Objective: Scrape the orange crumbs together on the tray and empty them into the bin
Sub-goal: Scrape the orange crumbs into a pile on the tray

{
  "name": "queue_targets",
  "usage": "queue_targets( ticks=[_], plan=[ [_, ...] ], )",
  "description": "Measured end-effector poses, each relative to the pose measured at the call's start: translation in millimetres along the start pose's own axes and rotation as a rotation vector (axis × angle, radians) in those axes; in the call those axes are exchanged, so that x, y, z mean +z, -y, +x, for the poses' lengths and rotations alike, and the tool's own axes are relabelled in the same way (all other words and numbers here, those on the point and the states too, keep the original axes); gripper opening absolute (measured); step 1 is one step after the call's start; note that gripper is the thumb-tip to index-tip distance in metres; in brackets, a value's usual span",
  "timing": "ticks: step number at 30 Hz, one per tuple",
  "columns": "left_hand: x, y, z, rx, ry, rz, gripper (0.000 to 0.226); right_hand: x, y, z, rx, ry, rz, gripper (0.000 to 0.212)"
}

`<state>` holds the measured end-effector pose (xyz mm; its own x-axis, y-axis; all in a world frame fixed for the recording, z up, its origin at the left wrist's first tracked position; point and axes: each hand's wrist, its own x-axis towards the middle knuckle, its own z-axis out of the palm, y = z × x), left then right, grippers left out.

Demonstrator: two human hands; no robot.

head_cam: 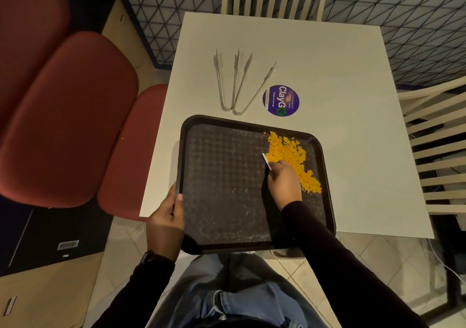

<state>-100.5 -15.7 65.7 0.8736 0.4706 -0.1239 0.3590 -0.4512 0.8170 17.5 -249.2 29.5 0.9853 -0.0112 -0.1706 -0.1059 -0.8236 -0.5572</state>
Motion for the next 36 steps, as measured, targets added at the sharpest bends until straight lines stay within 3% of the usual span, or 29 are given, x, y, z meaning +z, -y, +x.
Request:
queue_targets(
  ticks=[9, 20, 28, 36],
  plan=[
    [-1, -3, 7, -0.021, 0.023, -0.028, 0.037, 4, -30, -59, -0.154, 0.026, -0.184, 0.020],
    [-6, -6, 5, -0.013, 0.086, -0.036, 0.038, -7, -39, 7, -0.082, -0.057, -0.189, 0.021],
    [-6, -11, 11, -0.018, 0.082, -0.049, 0.038, -23, -70, -34, -0.150, 0.036, -0.275, 0.025],
    [-7, -7, 9, -0.050, 0.103, -0.059, 0.039, -35, -122, -61, -0.041, 0.151, -0.404, 0.025]
  ],
)
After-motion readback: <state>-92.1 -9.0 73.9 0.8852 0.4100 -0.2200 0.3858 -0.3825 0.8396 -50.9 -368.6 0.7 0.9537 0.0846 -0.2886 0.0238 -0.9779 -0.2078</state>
